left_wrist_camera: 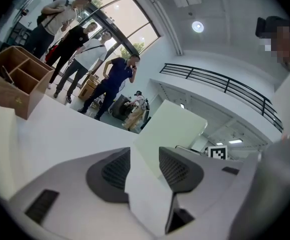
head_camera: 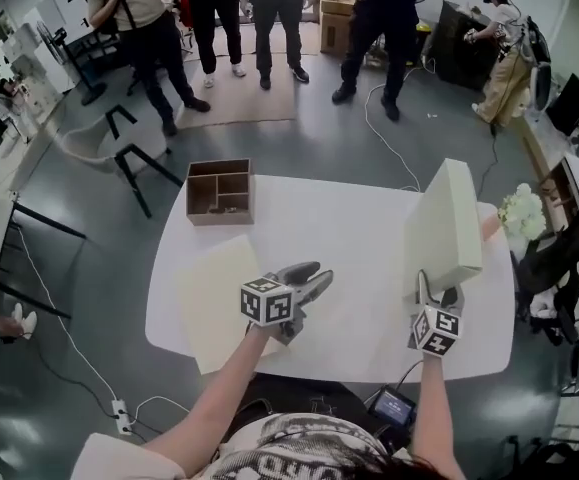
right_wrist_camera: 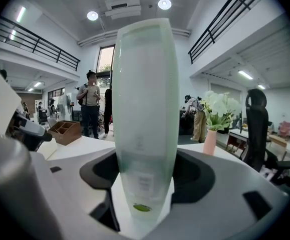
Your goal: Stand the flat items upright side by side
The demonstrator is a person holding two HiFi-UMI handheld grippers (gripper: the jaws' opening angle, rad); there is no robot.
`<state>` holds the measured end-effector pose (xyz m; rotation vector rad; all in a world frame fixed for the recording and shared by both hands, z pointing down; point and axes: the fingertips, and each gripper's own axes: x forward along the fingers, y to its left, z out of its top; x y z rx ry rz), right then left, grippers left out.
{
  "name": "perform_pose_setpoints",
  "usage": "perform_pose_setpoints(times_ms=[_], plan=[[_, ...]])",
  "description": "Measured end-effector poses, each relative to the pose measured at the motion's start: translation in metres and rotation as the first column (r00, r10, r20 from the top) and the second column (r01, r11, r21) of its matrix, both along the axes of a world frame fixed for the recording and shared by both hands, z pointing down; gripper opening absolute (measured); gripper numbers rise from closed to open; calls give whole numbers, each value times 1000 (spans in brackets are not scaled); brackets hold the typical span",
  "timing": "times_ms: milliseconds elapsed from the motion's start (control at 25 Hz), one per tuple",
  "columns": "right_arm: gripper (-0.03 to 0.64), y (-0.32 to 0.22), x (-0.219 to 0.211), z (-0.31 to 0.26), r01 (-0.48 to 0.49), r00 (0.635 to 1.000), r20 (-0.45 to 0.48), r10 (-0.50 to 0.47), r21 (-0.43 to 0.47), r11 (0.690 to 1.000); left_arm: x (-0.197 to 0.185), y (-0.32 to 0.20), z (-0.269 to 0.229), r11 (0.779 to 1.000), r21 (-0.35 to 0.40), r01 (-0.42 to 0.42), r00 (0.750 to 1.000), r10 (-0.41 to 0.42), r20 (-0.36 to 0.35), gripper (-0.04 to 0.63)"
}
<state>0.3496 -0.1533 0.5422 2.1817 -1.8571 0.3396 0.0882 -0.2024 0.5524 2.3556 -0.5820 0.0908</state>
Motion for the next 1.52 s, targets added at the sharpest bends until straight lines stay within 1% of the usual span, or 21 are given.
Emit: perform_pose_setpoints(times_ms=[120, 240, 360, 440, 520, 600, 760, 840, 920, 1040, 1120, 1160, 1240, 1320, 1400, 1520], plan=[[302, -1, -1, 0, 19, 1000, 3, -19, 6, 1000, -5, 3, 0, 999, 3, 32, 999, -32, 6, 173], [328, 0, 0, 0, 35, 999, 13, -35, 3, 999, -9, 6, -3, 998, 11, 61, 998, -62, 9, 173], [334, 6, -3, 3, 38, 999, 33, -38, -6, 999, -18, 9, -12, 995, 26, 101, 995, -101, -3, 173], [336, 13, -8, 8, 46, 998, 44, -46, -9, 999, -28, 12, -18, 990, 31, 135, 991, -135, -18, 173], [354, 24, -11, 11, 53, 998, 44, -52, -16, 998, -40, 17, -24, 985, 34, 170, 985, -169, -30, 173], [359, 37, -16, 13, 53, 997, 56, -52, -16, 998, -59, 23, -29, 976, 39, 212, 977, -211, -33, 175], [364, 69, -34, 21, 46, 992, 115, -43, -24, 999, -108, 35, -32, 949, 44, 312, 950, -311, -22, 175], [364, 81, -46, 25, 48, 988, 147, -42, -33, 998, -135, 40, -34, 930, 48, 364, 931, -364, -17, 175], [364, 89, -69, 30, 69, 978, 199, -59, -44, 997, -167, 45, -34, 909, 51, 415, 910, -415, -4, 176], [364, 94, -125, 40, 166, 944, 298, -139, -68, 984, -222, 49, -27, 875, 58, 480, 875, -483, 39, 186], [364, 91, -172, 48, 262, 908, 359, -215, -87, 961, -258, 48, -19, 856, 65, 512, 853, -516, 79, 210], [364, 90, -195, 52, 308, 885, 393, -248, -96, 947, -275, 46, -15, 851, 69, 521, 844, -526, 102, 224], [364, 87, -239, 58, 380, 836, 465, -291, -109, 919, -305, 42, -5, 850, 73, 522, 837, -527, 151, 239], [364, 85, -277, 67, 418, 800, 521, -298, -127, 900, -330, 35, 7, 860, 61, 507, 839, -509, 191, 255], [364, 85, -305, 78, 417, 791, 549, -271, -158, 895, -353, 27, 22, 873, 32, 488, 848, -482, 221, 278], [364, 87, -328, 96, 360, 802, 567, -187, -209, 909, -376, 11, 48, 899, -16, 437, 868, -417, 268, 319]])
